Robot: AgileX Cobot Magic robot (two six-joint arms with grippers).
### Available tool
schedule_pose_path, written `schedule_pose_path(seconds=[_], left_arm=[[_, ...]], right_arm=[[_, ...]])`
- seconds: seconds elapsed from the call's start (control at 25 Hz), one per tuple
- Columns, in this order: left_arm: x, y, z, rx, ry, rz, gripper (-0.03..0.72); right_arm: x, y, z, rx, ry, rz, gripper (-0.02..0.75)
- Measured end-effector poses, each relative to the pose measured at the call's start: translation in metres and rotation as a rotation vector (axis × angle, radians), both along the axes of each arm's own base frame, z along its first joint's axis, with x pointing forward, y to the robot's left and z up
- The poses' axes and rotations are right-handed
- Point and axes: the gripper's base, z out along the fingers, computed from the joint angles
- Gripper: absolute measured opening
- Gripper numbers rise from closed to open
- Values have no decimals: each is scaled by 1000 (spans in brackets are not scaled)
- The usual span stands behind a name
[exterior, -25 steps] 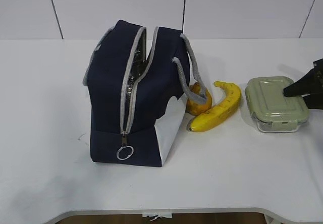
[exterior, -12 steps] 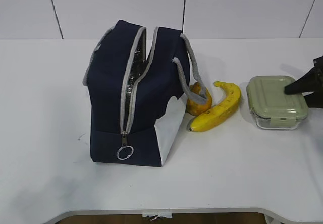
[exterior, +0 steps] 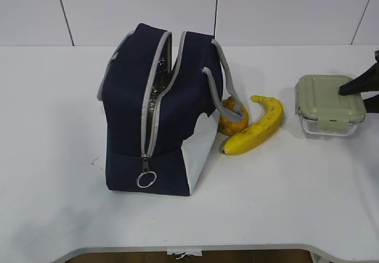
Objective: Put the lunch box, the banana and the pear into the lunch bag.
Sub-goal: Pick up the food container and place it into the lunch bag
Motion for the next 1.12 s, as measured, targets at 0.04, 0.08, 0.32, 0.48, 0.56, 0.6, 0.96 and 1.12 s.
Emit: schedule_pose_path(seconds=[0.04,0.08,0.32,0.48,0.56,0.6,0.96,1.12], left_arm=[[0,0,0,0,0,0,240],[0,0,0,0,0,0,239],[3,-4,8,-41,15,-28,240],[17,-10,22,-102,51,-60,240],[29,-16,27,-165,93,-90,240],[35,-20,29,-212,112,-107,240],[98,-41,60,-460,228,-179,248],[129,-46,72,-474,298,-205,292]], right_arm=[[0,0,4,-2,-4,-4,375],[-2,1,13,-3,-18,-14,376],[-8,6,51,-3,-67,-58,375],[-15,9,73,-1,-87,-86,375],[-18,11,83,3,-101,-97,375],[-20,13,93,9,-122,-104,375],[-24,57,136,86,-244,-46,375],[-20,90,142,139,-259,28,375]])
